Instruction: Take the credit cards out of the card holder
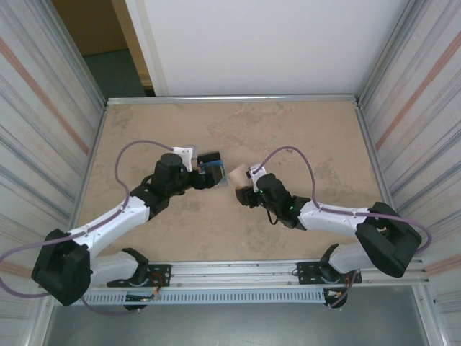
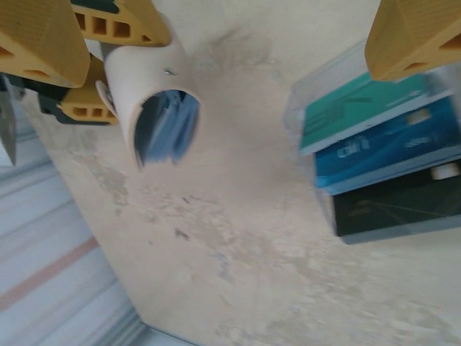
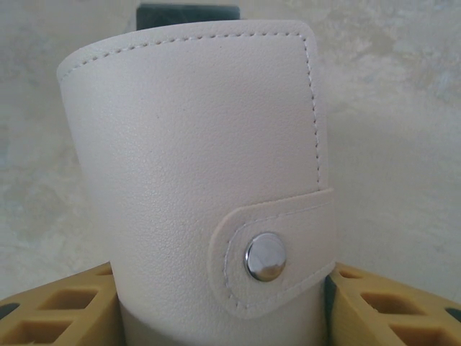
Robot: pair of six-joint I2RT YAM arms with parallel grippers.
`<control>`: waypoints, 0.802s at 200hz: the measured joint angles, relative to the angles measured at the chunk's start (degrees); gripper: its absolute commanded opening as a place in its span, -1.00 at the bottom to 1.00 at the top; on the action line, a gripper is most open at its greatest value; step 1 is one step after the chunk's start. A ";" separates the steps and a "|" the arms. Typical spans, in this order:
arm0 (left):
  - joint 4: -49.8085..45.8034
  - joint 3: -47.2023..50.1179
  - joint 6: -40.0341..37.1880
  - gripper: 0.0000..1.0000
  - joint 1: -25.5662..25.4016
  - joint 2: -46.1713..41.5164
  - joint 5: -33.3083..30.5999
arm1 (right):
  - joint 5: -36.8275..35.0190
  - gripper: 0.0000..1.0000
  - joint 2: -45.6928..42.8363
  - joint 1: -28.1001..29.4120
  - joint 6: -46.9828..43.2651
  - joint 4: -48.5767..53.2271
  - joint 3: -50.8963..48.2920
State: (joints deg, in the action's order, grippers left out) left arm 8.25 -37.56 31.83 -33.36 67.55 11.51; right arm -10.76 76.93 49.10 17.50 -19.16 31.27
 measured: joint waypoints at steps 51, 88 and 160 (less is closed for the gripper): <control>7.39 -0.52 2.97 0.76 -1.42 7.69 6.32 | 0.07 0.11 -0.26 0.02 0.00 -3.76 0.02; 12.26 -0.85 5.18 0.69 -1.44 11.06 8.90 | 0.07 0.11 -1.38 0.04 0.00 -4.90 0.02; 19.30 -3.48 8.44 0.19 -1.64 16.41 13.22 | 0.24 0.12 -1.99 0.15 -0.07 -5.16 0.02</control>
State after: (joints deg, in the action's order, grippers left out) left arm 27.55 -41.04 40.27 -35.00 83.96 24.73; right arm -10.52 74.94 49.25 17.43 -24.32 31.29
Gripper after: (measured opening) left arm 0.660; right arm 0.558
